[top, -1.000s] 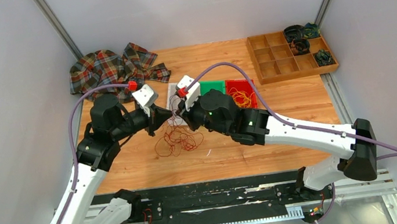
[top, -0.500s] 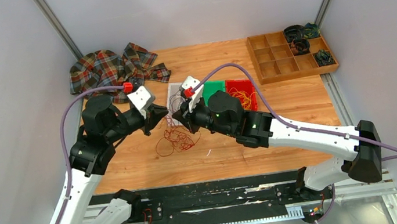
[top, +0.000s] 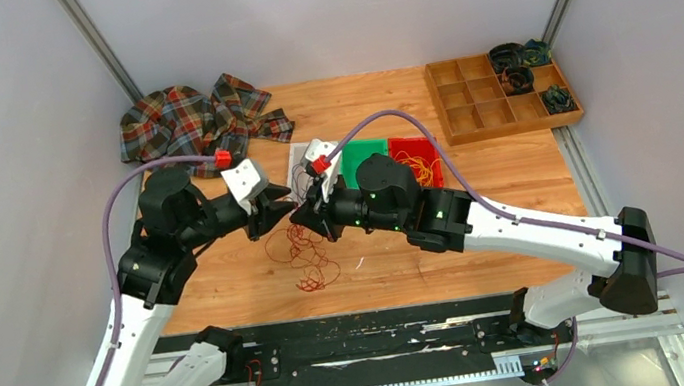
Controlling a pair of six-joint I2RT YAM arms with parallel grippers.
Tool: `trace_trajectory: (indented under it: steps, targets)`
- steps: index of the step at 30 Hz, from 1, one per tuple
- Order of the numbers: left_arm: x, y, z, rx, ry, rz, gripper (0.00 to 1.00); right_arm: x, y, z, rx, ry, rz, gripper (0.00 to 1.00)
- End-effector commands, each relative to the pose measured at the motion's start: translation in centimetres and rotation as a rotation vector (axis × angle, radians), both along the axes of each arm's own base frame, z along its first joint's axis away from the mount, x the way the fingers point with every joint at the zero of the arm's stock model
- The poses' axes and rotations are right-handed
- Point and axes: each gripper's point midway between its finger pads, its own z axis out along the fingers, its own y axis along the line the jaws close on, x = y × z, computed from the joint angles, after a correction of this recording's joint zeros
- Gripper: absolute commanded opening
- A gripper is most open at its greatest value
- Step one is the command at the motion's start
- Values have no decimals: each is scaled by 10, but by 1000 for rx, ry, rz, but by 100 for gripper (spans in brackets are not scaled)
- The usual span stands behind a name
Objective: Untangle the cables
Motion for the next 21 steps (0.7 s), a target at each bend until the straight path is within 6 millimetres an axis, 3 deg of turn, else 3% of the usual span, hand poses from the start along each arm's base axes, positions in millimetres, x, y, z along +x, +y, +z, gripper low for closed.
trace_trajectory:
  steps: [1,4,11,16,18,21]
  targets:
    - [-29,-12,4,-23,-1,-162,35,-18,1,17,28,23,89,1]
    - [-35,-13,-1,-20,16,-194,34,-21,-1,20,39,36,112,1]
    - [-24,-8,-2,-3,-52,-142,21,-29,-1,26,65,56,160,1]
    - [-39,-13,1,-34,-38,-206,19,-30,-3,29,79,86,172,1]
    - [-43,-13,0,-37,-42,-218,10,-29,-4,31,88,98,172,1]
    - [-41,-11,4,-37,-61,-192,1,-22,-10,34,104,115,142,14]
